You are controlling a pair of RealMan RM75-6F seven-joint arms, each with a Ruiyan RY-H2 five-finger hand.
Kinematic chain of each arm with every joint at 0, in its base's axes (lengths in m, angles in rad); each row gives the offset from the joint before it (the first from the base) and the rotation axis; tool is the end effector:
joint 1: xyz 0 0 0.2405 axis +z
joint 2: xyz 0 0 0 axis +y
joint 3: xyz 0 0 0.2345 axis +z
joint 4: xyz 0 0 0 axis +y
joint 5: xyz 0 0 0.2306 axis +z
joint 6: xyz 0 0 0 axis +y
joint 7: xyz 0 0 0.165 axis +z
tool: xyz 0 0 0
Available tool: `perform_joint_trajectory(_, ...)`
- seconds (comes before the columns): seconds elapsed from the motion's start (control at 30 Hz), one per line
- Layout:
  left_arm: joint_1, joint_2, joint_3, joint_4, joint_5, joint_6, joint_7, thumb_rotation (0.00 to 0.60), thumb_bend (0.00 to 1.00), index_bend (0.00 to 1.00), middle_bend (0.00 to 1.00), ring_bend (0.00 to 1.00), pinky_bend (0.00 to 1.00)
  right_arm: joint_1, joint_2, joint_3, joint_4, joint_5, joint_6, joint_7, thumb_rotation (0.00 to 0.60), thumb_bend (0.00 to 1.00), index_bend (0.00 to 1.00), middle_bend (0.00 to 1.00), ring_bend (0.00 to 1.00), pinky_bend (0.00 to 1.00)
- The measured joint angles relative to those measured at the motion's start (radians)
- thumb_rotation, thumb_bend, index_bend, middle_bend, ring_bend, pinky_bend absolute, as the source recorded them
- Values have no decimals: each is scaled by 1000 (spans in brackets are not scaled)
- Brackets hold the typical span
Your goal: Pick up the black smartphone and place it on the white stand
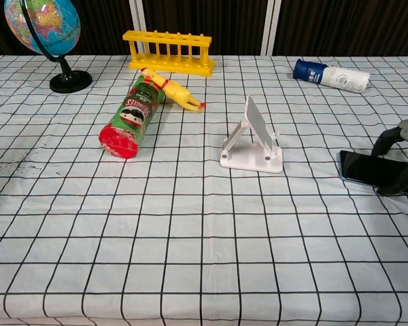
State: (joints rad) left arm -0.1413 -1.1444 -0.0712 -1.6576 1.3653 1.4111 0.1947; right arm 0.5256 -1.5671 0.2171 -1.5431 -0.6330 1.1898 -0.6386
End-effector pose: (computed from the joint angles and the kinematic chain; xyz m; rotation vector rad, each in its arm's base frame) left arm -0.2972 0.2215 0.1173 -1.3873 -0.8817 -0.7605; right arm -0.2419 -0.3144 -0.0203 1.3600 -1.2161 0.5167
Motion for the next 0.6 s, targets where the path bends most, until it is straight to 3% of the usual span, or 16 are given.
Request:
perform_joint_trajectory(0.23,1,1,0,-1,-1,1,2,600,0,0,0,0,0,0,3,-7,-7,-5,11,-4,600,411,742,704,303,176)
perform_joint_trajectory(0.6,2,2,1,-4,-2,1,1,600,0,0,0,0,0,-8,26,-6,-56,-45,38,15,600,411,810,766,361,176)
